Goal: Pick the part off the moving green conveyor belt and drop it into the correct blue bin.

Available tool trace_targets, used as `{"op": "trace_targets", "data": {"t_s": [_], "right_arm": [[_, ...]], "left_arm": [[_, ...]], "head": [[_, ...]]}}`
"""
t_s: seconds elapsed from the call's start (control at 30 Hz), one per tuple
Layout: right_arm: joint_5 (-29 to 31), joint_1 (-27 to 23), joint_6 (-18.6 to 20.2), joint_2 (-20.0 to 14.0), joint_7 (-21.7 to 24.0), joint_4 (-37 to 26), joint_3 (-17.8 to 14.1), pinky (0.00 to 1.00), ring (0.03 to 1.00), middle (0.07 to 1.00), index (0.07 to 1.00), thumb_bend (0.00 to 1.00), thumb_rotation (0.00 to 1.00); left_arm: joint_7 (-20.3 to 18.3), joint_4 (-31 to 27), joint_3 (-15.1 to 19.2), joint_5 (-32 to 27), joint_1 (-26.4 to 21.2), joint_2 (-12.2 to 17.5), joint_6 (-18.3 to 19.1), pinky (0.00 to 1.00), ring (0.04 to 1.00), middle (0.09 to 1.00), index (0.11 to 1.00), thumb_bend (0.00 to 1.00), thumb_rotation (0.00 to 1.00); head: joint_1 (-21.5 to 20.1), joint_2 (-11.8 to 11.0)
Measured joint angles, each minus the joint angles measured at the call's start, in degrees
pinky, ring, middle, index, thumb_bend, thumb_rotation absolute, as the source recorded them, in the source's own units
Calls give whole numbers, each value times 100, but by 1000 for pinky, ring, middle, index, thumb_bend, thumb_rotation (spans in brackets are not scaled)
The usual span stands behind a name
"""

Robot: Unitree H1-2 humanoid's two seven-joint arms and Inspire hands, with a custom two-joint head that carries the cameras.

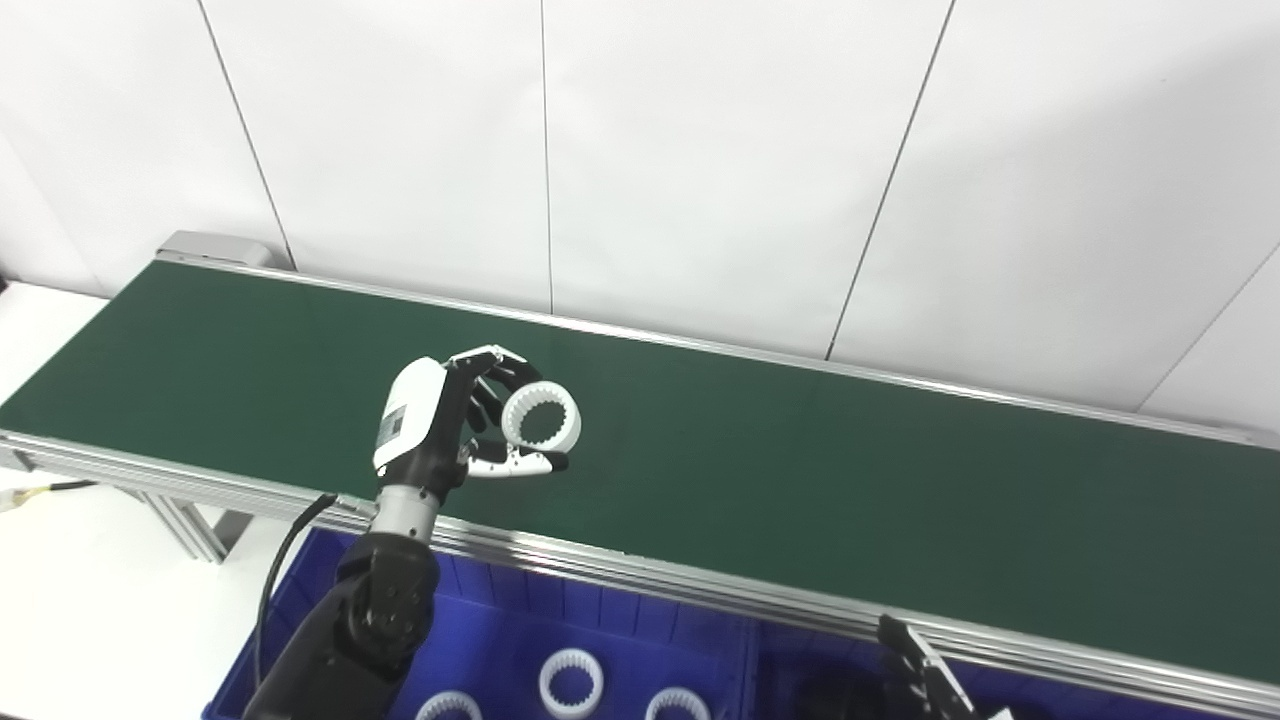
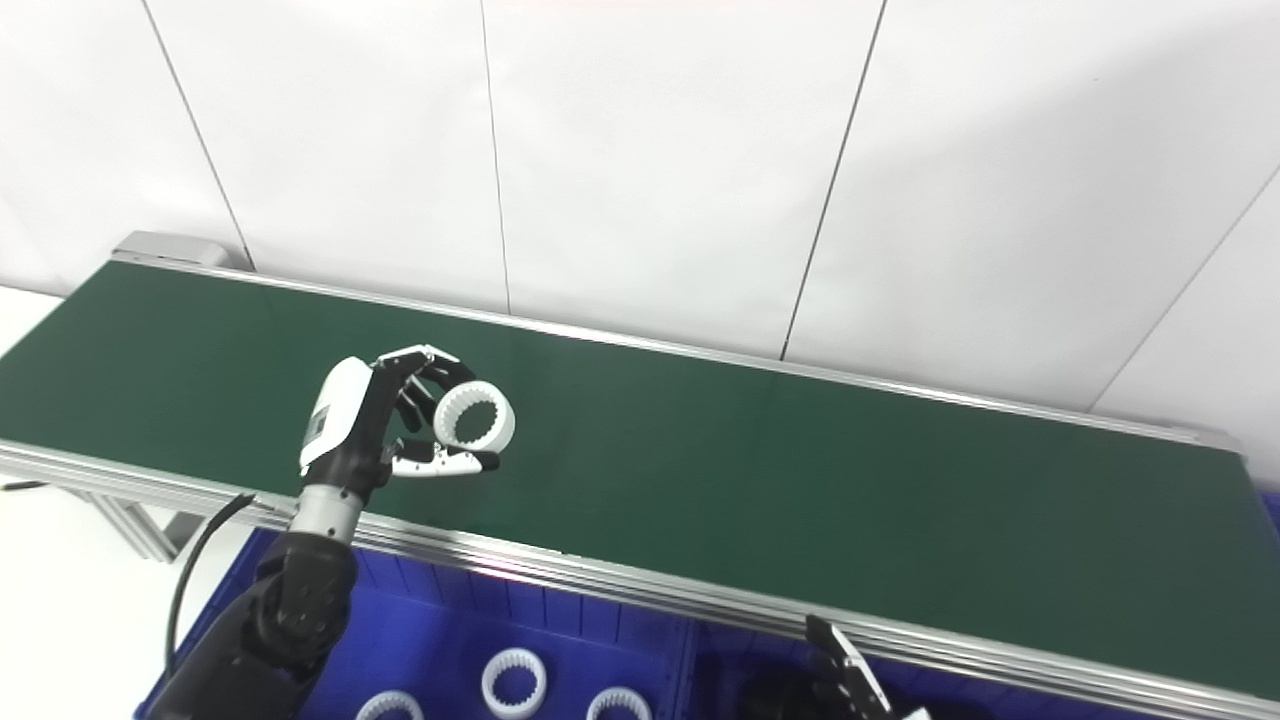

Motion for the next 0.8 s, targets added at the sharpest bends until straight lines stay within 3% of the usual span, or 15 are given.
{"op": "trace_targets", "data": {"t_s": [0.07, 0.1, 0.13, 0.3, 0.33, 0.37, 0.43, 0.57, 0.63, 0.8], "right_arm": [[-12, 21, 8, 4, 0, -35, 1, 758, 850, 891, 907, 700, 389], [-15, 36, 15, 9, 2, -75, 2, 753, 851, 894, 909, 694, 377], [-18, 47, 22, 13, 6, -123, 7, 753, 852, 895, 910, 695, 377], [5, 52, 86, 47, 39, -397, 18, 765, 858, 897, 908, 714, 415], [20, 46, 98, 53, 49, -400, 18, 766, 858, 897, 908, 717, 420], [29, 40, 109, 56, 64, -399, 17, 764, 857, 897, 910, 730, 448], [31, 29, 129, 57, 91, -400, 18, 764, 860, 905, 919, 760, 505], [37, -31, 238, 59, 151, -420, 11, 767, 860, 905, 920, 773, 527], [55, -55, 326, 60, 187, -456, 3, 771, 859, 906, 919, 773, 525], [79, -69, 518, 74, 199, -645, -9, 770, 857, 897, 914, 774, 524]], "left_arm": [[-97, -195, 9, -45, 126, 6, -82, 313, 370, 489, 535, 492, 0], [-178, -293, 15, -64, 206, 9, -103, 296, 366, 494, 535, 491, 0], [-268, -419, 9, -65, 301, 23, -102, 296, 367, 497, 533, 492, 0], [-793, -786, -154, -133, 835, 225, -306, 402, 417, 525, 490, 496, 0], [-853, -786, -154, -171, 912, 247, -340, 409, 421, 525, 486, 497, 0], [-892, -786, -154, -188, 976, 262, -356, 415, 423, 529, 479, 497, 0], [-1009, -798, -154, -189, 1060, 289, -365, 341, 422, 531, 482, 496, 0], [-1288, -890, -263, -85, 1147, 391, -368, 330, 450, 512, 479, 499, 0], [-1451, -959, -371, -59, 1199, 429, -368, 345, 404, 521, 497, 496, 0], [-1834, -1046, -624, 34, 1402, 405, -359, 436, 441, 507, 492, 499, 0]], "head": [[-80, 133], [-210, 350], [-212, 352], [-475, 799], [-475, 801], [-545, 983], [-598, 1151], [-634, 1337], [-625, 1442], [-651, 1592]]}}
